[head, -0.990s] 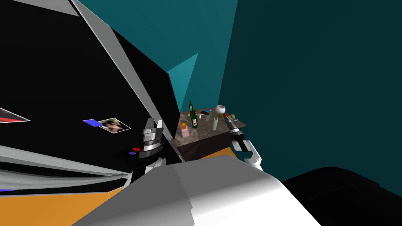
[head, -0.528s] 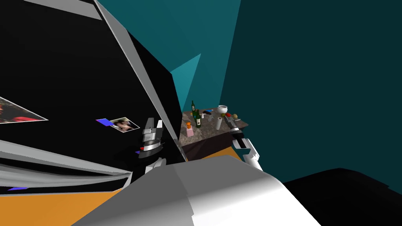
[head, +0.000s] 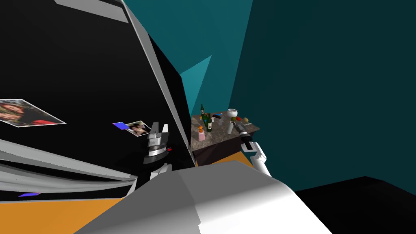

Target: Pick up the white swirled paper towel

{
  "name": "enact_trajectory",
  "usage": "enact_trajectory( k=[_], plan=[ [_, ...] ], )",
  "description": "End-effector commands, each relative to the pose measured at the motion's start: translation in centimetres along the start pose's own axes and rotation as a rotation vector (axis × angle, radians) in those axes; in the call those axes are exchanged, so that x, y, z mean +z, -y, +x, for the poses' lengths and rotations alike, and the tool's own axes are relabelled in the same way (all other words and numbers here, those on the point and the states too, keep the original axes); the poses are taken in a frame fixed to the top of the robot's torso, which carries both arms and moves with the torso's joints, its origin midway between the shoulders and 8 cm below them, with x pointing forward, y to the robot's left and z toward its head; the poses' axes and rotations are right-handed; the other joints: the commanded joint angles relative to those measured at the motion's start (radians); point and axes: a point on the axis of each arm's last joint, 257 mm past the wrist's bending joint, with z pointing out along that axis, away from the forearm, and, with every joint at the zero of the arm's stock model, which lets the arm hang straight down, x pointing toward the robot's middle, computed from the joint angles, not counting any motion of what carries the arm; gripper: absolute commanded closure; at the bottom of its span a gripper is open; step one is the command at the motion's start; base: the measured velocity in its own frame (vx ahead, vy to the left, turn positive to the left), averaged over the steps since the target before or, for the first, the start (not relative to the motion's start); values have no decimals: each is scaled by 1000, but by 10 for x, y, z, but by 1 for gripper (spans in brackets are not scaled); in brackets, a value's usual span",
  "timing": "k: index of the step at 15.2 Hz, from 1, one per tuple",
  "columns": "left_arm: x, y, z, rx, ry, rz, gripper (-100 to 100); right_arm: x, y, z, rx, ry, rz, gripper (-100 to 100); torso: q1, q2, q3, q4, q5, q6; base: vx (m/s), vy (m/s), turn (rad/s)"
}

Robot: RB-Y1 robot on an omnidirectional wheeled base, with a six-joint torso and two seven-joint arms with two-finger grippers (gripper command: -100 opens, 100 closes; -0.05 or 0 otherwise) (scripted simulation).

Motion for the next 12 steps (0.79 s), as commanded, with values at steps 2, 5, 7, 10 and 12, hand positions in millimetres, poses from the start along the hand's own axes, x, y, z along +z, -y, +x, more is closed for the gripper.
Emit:
enact_trajectory(
  k=[2, 5, 7, 10, 12],
  plan=[
    [0, 0, 0, 0, 0, 0, 0, 2, 20, 14, -65, -29, 43, -100, -2, 0, 0, 0, 0, 0, 0, 84, -3],
    [0, 0, 0, 0, 0, 0, 0, 3, 33, 26, -105, -56, 73, -100, -2, 0, 0, 0, -1, 0, 5, 96, -12],
    [0, 0, 0, 0, 0, 0, 0, 4, 44, 35, -144, -79, 101, -100, -2, 0, 0, 0, -1, 0, -1, 104, -13],
    [0, 0, 0, -1, -1, -1, 0, 7, 63, 48, -216, -118, 147, -100, -1, -1, -1, 0, 0, 0, 4, 101, -17],
    [0, 0, 0, -1, -1, -1, 0, 5, 74, 62, -244, -153, 173, -100, 0, -1, -1, 0, 0, 0, 0, 97, -12]
  ],
)
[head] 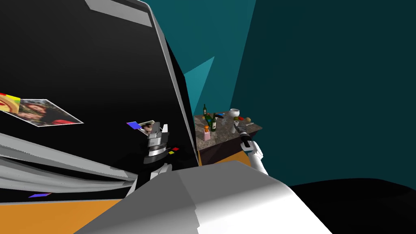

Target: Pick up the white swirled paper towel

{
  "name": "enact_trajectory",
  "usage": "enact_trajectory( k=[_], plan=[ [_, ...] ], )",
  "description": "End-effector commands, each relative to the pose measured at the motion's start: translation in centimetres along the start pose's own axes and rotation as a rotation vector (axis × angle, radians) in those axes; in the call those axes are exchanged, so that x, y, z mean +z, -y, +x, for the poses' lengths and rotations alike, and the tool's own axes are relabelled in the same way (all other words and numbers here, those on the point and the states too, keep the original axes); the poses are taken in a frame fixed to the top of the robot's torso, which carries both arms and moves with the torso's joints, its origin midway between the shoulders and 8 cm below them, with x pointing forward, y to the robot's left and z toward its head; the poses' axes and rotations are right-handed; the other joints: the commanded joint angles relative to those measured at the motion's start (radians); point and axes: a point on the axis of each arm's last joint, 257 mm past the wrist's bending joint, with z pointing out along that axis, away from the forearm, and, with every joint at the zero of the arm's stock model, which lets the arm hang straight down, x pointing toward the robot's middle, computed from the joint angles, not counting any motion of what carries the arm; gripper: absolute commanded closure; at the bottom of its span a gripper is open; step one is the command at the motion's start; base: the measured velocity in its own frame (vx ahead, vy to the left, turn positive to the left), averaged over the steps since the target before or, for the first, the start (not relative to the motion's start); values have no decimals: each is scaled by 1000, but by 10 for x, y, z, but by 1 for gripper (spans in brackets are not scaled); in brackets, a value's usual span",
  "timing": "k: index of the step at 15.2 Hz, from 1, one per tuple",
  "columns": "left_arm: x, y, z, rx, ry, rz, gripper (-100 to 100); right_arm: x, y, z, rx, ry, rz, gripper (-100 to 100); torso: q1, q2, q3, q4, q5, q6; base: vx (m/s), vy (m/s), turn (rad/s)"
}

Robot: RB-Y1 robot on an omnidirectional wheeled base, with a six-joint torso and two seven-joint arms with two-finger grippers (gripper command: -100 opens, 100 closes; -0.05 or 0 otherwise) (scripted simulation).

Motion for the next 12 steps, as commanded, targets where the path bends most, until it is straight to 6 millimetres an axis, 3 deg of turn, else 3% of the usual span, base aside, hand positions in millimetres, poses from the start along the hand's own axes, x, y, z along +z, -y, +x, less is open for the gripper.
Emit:
enact_trajectory(
  k=[1, 6, 7, 12],
  plan=[
    [0, 0, 0, 0, 0, 0, 0, 3, 12, 17, -57, -43, 39, -100, 0, 0, 0, 0, 0, 0, 19, 107, -31],
    [-1, -1, 1, -2, -2, -2, 0, 6, 30, 54, -145, -138, 98, -100, 5, -5, -2, 0, 1, -1, 18, 104, -26],
    [-1, -1, 1, -2, -2, -3, 0, 6, 30, 54, -145, -138, 98, -100, 6, -6, -3, 0, 1, -1, 17, 83, -22],
    [-1, -1, 1, -2, -3, -3, 0, 6, 40, 81, -202, -208, 131, -100, 1, -6, -3, 0, 0, -1, -4, 18, -28]
  ],
)
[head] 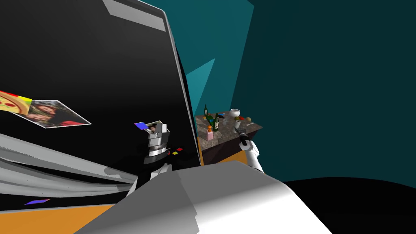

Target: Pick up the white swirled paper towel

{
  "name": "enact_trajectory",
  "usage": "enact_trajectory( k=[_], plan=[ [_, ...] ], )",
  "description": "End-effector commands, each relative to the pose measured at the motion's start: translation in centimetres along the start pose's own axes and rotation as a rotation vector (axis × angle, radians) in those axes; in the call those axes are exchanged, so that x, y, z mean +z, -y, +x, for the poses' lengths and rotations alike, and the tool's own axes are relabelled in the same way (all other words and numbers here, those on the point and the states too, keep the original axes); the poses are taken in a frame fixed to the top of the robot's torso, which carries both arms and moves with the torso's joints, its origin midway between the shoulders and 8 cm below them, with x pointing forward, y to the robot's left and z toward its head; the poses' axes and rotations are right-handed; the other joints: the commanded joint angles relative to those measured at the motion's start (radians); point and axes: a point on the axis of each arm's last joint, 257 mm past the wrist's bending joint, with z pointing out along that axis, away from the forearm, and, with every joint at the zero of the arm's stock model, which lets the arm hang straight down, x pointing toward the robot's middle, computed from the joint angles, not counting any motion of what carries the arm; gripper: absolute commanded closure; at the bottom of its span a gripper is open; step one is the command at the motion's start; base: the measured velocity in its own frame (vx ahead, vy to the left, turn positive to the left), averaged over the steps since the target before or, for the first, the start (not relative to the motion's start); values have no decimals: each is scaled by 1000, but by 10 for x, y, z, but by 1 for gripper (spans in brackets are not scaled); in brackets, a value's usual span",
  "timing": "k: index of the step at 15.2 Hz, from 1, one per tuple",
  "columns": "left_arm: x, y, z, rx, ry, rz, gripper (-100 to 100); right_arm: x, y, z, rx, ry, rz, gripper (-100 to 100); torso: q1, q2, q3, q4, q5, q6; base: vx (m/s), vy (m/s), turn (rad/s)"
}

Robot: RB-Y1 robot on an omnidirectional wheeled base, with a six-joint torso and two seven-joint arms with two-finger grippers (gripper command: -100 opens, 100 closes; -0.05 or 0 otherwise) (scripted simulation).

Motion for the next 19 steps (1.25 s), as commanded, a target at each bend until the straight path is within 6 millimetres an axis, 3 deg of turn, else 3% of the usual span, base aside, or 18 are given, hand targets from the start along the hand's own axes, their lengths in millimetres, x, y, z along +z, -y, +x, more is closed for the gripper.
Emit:
enact_trajectory(
  k=[1, 3, 4, 9, 10, 13, 16, 18, 19],
  plan=[
    [0, 0, 0, 0, 0, 0, 0, 1, 1, 13, -25, -33, 15, -100, 0, 0, 0, 0, 0, 0, -6, 8, -24],
    [0, 0, 0, 0, 0, 0, 0, 2, 0, 6, -14, -18, 8, -100, -2, -1, -1, -1, -1, 0, 0, 0, 0],
    [0, 0, 0, 0, 0, 0, 0, 1, 0, 6, -15, -18, 8, 100, -3, -2, -1, -1, -1, 0, 0, 0, 0],
    [0, 0, 0, 0, 0, 0, 0, 1, -2, 7, -14, -18, 6, 100, -5, -2, -1, -1, -1, 2, 0, 1, 4],
    [0, 0, 0, 0, 0, 0, 0, -9, 15, 19, -12, -39, 28, -100, -5, -2, -1, -1, -1, 2, 1, 11, 55],
    [0, 0, 0, 0, 0, 0, 0, -15, 42, 30, -21, -68, 72, -100, -5, -2, -1, -1, -1, 2, 2, -1, 106],
    [0, 0, 0, 0, 0, 0, 0, 5, 22, 12, -21, -50, 51, -100, -14, -2, -1, 0, -3, 2, -5, -145, 53],
    [0, 0, 0, 0, 0, 0, 0, 1, 28, 15, -20, -54, 58, -100, -14, -2, -2, -1, -3, 2, 3, -64, 11],
    [0, 0, 0, 0, 0, 0, 0, 1, 28, 15, -20, -55, 58, 100, -10, -2, -1, -1, -2, 2, 1, -17, 2]
  ],
)
